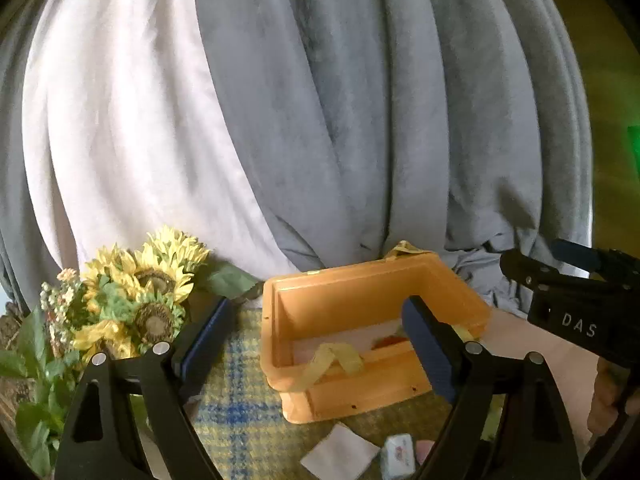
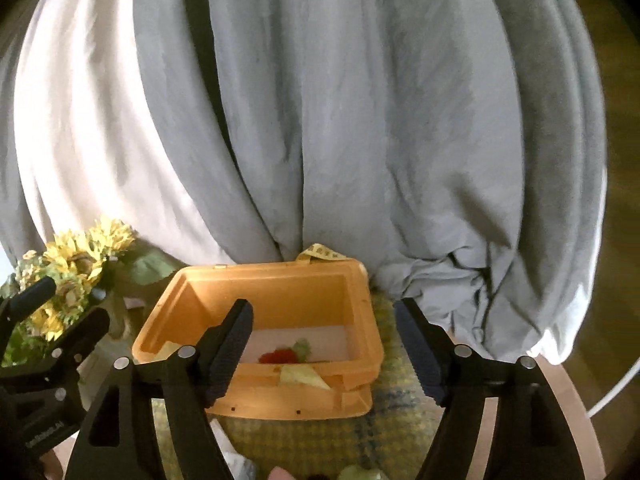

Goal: Organize soft objects
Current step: 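Move both tools back toward the remaining toys on the runner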

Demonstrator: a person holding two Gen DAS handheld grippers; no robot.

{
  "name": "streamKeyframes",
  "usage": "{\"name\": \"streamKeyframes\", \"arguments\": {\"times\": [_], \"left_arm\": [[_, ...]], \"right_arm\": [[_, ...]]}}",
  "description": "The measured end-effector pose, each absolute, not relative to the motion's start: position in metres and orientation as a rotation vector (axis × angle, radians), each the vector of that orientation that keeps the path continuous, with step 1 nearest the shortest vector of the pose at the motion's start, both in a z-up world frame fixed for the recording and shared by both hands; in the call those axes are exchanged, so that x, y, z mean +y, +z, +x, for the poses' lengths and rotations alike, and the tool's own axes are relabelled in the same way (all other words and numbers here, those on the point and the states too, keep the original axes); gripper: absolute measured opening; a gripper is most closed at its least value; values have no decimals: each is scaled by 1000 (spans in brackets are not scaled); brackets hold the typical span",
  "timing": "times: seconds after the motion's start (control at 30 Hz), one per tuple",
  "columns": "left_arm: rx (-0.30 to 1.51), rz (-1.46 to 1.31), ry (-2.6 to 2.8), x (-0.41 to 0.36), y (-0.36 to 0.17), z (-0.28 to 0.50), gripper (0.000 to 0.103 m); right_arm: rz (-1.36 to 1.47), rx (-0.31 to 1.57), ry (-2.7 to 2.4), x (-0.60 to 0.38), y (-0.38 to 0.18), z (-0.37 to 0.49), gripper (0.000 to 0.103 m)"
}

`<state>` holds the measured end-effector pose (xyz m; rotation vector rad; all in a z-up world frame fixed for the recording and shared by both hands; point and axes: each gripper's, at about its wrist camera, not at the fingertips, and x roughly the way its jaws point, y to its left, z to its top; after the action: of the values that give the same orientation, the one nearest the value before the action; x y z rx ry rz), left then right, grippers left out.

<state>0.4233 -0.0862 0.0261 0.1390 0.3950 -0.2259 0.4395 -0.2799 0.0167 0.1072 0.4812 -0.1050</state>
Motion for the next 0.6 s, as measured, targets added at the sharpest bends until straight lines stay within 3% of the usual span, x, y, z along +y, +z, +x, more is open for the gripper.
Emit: {"name": "streamKeyframes", "arguments": {"times": [0.6], "left_arm": [[305,138,-168,-76,21,335,87]], "right_arm": [[133,417,-111,-283,16,355,80]]}}
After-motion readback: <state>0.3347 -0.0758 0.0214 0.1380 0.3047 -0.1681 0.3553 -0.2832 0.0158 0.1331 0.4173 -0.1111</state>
